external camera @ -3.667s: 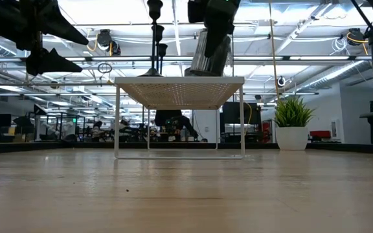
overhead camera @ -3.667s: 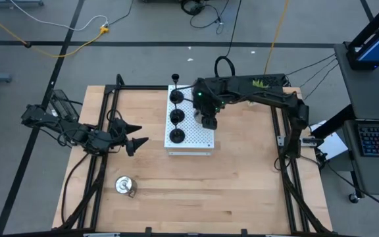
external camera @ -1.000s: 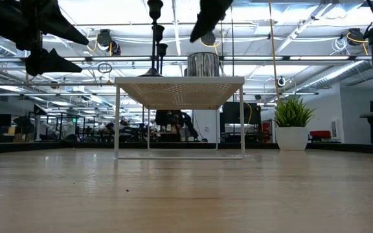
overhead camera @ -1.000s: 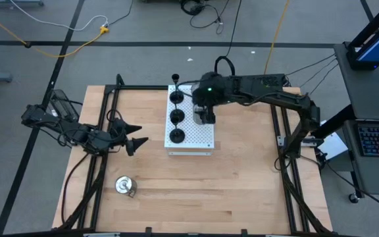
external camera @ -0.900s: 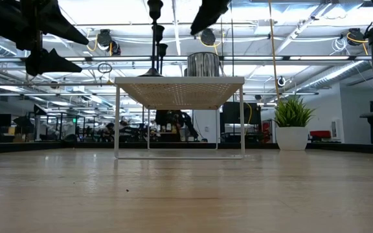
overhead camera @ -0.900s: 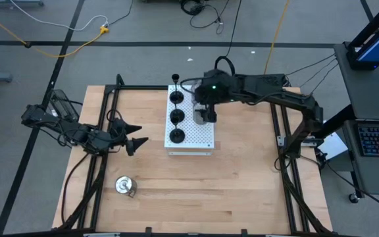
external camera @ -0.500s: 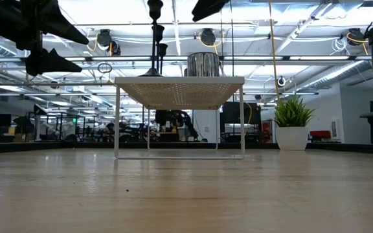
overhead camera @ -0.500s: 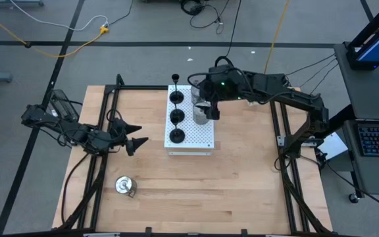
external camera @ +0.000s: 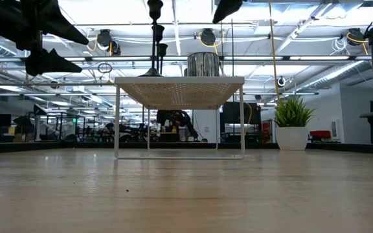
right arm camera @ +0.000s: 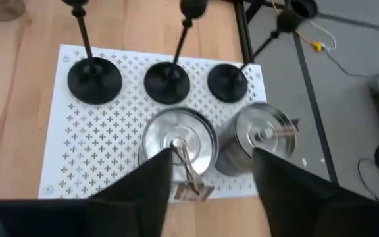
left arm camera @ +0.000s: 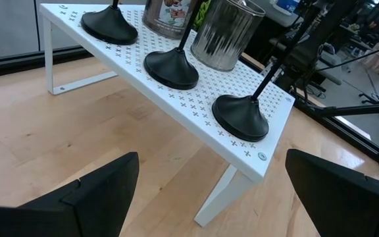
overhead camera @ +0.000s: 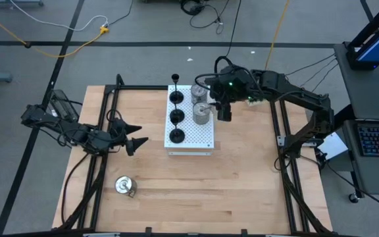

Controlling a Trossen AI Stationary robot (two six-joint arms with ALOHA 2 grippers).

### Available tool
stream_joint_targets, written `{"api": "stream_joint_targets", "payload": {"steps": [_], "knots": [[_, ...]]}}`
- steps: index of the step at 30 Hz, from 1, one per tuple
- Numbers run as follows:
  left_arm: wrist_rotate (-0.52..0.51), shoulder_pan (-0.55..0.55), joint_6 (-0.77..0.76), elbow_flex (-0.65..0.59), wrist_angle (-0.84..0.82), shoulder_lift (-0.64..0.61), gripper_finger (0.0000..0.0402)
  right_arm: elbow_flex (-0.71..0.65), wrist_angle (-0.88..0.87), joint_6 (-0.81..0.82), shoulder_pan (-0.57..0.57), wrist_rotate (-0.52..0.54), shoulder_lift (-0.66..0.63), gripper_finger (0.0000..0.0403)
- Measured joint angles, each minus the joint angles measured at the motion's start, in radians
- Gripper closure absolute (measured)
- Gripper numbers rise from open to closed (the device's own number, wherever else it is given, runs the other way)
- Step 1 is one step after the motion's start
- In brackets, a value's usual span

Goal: Pick & Place candle stick holders
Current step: Put the right silver scented candle on the shelf aligned with the other silver scented candle

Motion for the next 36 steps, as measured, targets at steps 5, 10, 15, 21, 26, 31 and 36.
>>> {"api": "stream_joint_targets", "payload": {"steps": [5, 10, 15, 21, 26, 31, 36], "knots": [[0.0, 0.0, -0.001, 0.0, 0.0, 0.0, 0.0011, -0.037, -0.05, 0.043, -0.007, 0.023, -0.028, 0.0284], [0.0, 0.0, -0.001, 0.0, 0.0, 0.0, 0.0011, -0.212, 0.039, 0.052, -0.013, 0.021, -0.081, 0.0365], [0.0, 0.0, -0.001, 0.0, 0.0, 0.0, 0.0011, -0.402, 0.236, 0.045, -0.013, 0.018, -0.129, 0.0393], [0.002, 0.0, -0.006, 0.0, 0.005, 0.0, 0.0011, -0.508, 0.308, 0.045, -0.022, 0.021, -0.133, 0.0401], [0.002, 0.0, -0.01, 0.0, 0.005, 0.0, 0.0011, -0.556, 0.368, 0.045, -0.022, 0.021, -0.133, 0.0402], [0.002, 0.0, -0.011, 0.0, 0.005, 0.0, 0.0011, -0.584, 0.409, 0.041, -0.033, 0.02, -0.134, 0.0402], [0.002, 0.0, -0.014, 0.0, 0.005, 0.0, 0.0011, -0.598, 0.464, 0.029, -0.034, 0.019, -0.133, 0.0402]]}}
